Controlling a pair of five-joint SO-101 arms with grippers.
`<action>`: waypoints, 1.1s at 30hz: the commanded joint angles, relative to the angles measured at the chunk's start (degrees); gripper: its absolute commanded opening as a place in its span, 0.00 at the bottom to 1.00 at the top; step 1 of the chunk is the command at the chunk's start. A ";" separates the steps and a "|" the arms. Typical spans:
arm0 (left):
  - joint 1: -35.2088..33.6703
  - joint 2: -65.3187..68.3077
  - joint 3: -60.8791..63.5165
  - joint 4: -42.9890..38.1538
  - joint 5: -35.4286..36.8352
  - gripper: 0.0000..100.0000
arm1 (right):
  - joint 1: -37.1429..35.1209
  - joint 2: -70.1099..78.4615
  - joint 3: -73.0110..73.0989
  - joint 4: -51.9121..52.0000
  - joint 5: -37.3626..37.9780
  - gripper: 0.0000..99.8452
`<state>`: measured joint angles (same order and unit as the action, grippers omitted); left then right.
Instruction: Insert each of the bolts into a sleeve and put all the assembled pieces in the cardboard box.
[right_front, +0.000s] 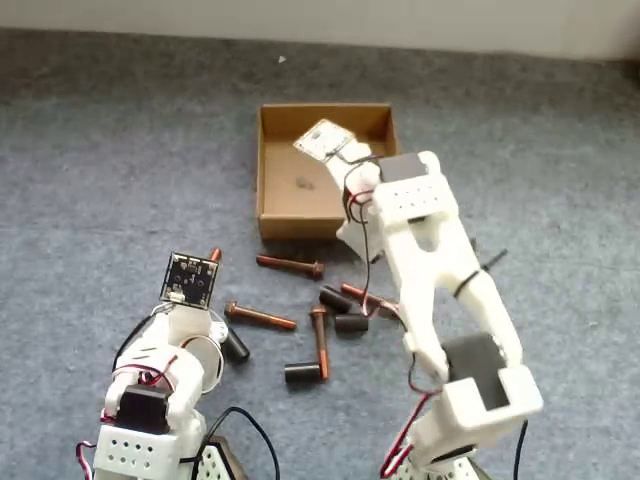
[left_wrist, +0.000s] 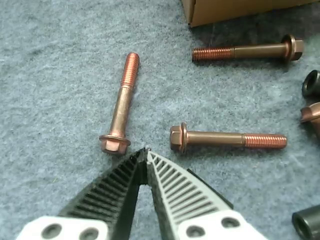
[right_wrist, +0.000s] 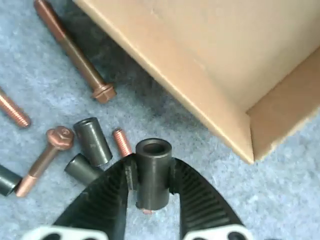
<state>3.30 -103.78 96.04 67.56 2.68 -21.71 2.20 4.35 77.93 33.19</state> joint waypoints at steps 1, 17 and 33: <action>-0.40 0.04 1.10 0.35 -0.35 0.01 | 0.31 -11.56 1.10 4.09 -3.87 0.01; -0.40 0.04 1.10 0.35 -0.35 0.01 | 0.31 -52.79 30.55 0.92 -23.82 0.01; -0.22 0.13 1.10 1.41 -0.35 0.01 | 0.84 -73.45 61.76 -20.35 -29.19 0.01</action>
<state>3.30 -103.78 96.04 67.56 2.68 -21.71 -67.96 63.87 61.32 4.70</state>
